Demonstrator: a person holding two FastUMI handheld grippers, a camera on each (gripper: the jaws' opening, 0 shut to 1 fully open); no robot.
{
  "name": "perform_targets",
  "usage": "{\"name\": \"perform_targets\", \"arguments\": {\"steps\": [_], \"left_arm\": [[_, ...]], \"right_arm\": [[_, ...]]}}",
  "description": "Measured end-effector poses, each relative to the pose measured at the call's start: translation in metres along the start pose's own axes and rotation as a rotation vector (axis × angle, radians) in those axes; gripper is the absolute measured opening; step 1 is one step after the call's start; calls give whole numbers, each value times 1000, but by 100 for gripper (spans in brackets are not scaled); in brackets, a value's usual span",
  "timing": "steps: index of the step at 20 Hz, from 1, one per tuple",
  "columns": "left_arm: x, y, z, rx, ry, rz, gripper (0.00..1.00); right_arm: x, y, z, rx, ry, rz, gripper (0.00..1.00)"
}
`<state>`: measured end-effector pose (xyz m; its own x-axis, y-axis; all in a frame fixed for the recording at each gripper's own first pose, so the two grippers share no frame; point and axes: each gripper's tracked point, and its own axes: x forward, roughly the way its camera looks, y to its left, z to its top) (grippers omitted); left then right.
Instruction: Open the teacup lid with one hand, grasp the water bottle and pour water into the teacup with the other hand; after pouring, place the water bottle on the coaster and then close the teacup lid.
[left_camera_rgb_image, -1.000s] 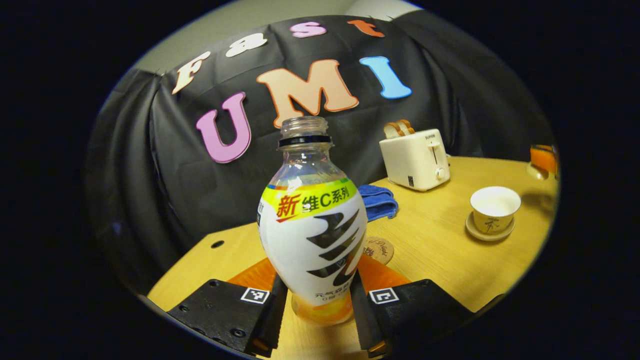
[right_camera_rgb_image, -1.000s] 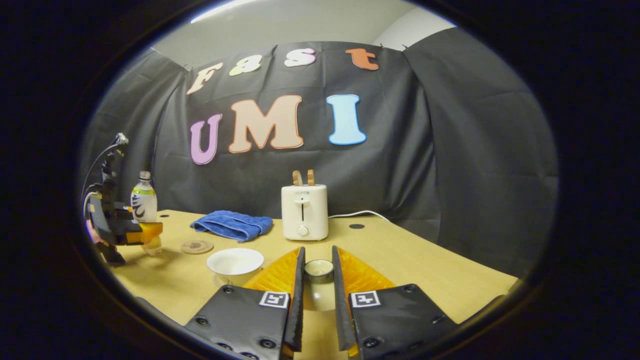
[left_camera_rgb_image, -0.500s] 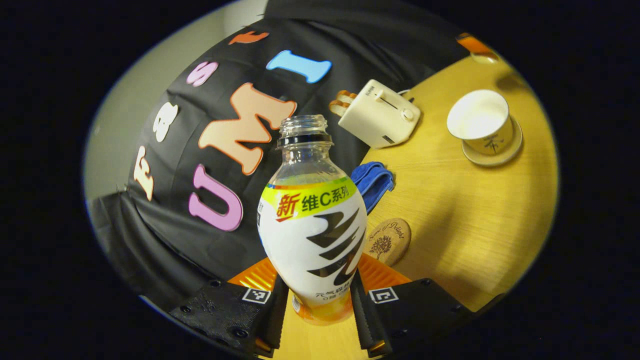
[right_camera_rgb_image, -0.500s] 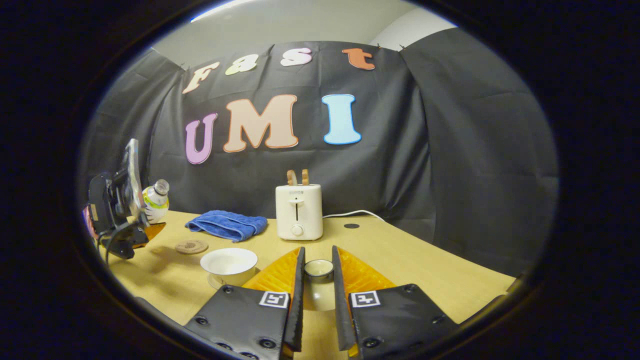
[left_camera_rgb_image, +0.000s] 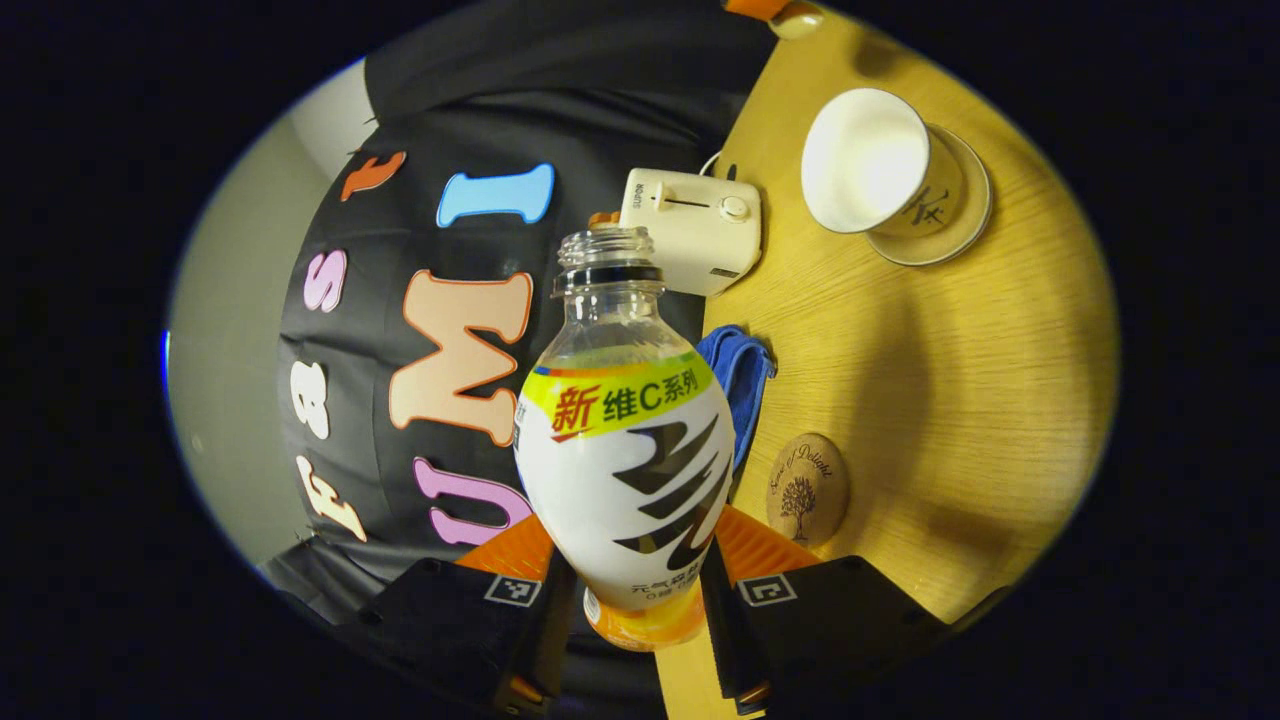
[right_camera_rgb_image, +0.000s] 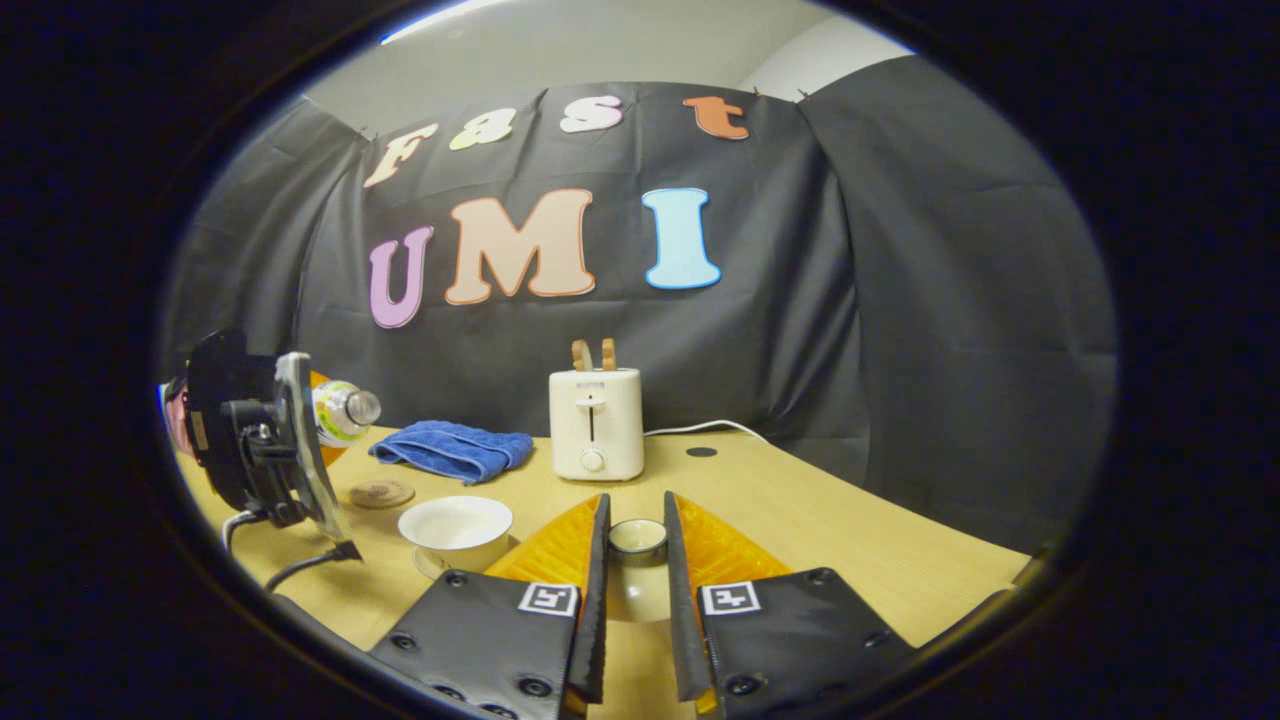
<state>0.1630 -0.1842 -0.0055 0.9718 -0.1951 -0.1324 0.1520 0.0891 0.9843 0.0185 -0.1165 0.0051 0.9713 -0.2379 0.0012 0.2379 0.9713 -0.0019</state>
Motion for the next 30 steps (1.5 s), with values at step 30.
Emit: {"name": "perform_targets", "arguments": {"steps": [30], "left_arm": [[3,21,52,625,-84,8,56]], "right_arm": [[0,1,0,0,2,3,31]]}}
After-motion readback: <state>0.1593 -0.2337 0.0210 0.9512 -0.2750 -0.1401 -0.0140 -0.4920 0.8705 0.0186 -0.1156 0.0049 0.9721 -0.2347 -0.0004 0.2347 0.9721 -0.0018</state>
